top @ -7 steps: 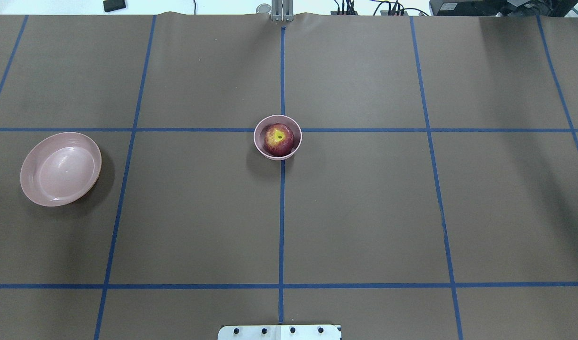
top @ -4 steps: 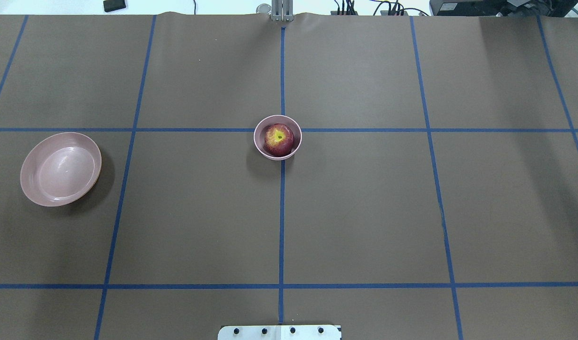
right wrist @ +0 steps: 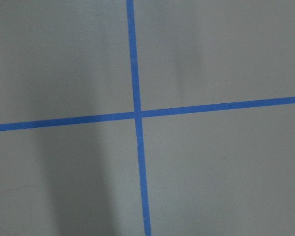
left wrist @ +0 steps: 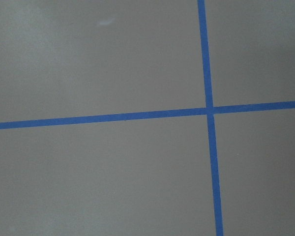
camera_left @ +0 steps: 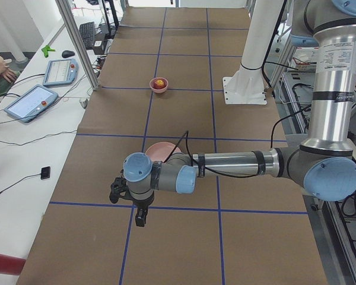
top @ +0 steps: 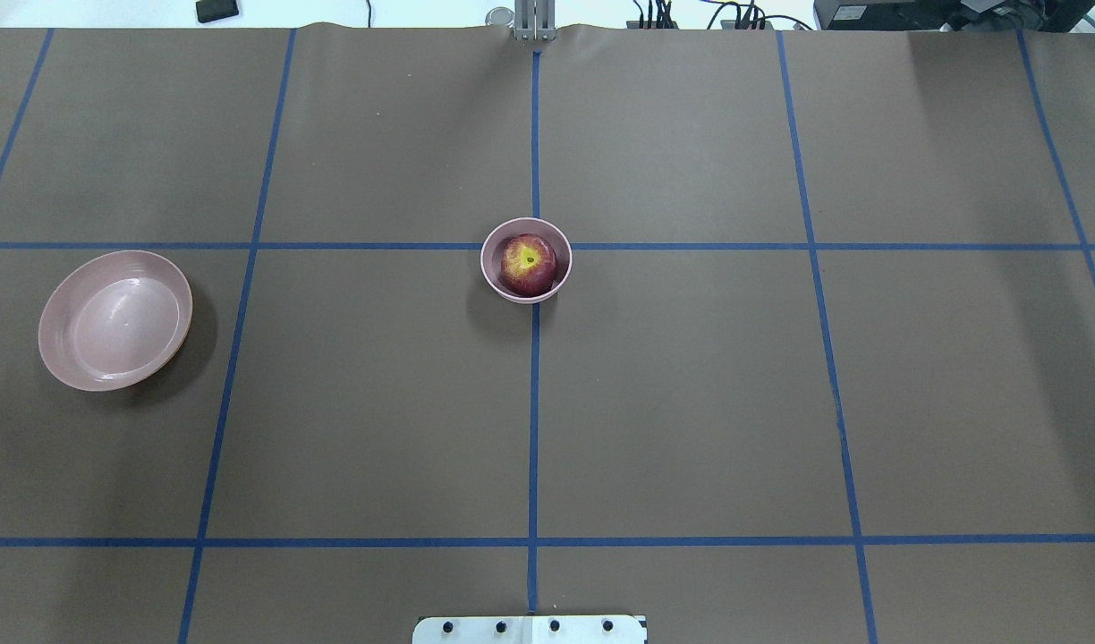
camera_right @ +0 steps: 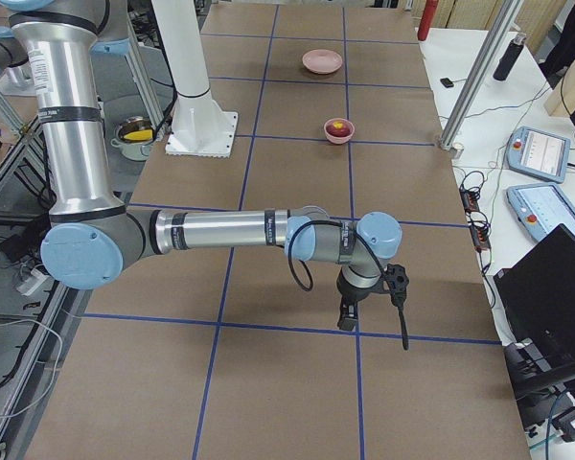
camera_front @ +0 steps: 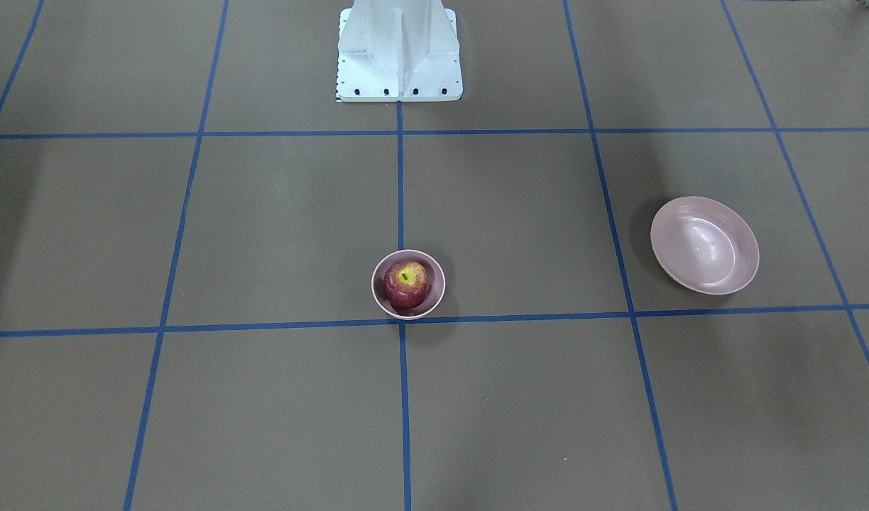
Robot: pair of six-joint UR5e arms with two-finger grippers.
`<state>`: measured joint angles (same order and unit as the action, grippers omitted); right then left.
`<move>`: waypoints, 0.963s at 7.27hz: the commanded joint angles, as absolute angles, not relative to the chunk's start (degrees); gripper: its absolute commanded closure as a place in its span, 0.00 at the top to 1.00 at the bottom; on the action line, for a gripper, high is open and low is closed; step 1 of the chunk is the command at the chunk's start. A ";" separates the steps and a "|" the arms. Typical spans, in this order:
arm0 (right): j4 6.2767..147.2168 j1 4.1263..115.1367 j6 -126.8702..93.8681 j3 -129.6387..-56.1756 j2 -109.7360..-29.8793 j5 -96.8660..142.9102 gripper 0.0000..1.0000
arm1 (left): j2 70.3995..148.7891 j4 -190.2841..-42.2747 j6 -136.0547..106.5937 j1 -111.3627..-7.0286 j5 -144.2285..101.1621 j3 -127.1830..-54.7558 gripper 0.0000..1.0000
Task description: Move apple from plate to bowl
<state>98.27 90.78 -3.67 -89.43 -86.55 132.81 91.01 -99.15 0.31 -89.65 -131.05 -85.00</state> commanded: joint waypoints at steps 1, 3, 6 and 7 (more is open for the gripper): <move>98.26 90.88 -3.69 -89.56 -86.92 132.98 1.00 | 91.05 -99.05 0.18 -89.56 -130.61 -85.08 0.99; 98.26 90.88 -3.69 -89.65 -86.92 133.07 1.00 | 91.05 -99.05 0.18 -89.56 -130.61 -85.34 0.99; 98.26 90.88 -3.69 -89.74 -86.92 133.07 1.00 | 90.97 -99.05 0.18 -89.56 -130.61 -85.43 0.99; 98.26 90.97 -3.69 -90.08 -87.01 133.07 1.00 | 90.97 -99.05 0.18 -89.56 -130.61 -85.43 0.99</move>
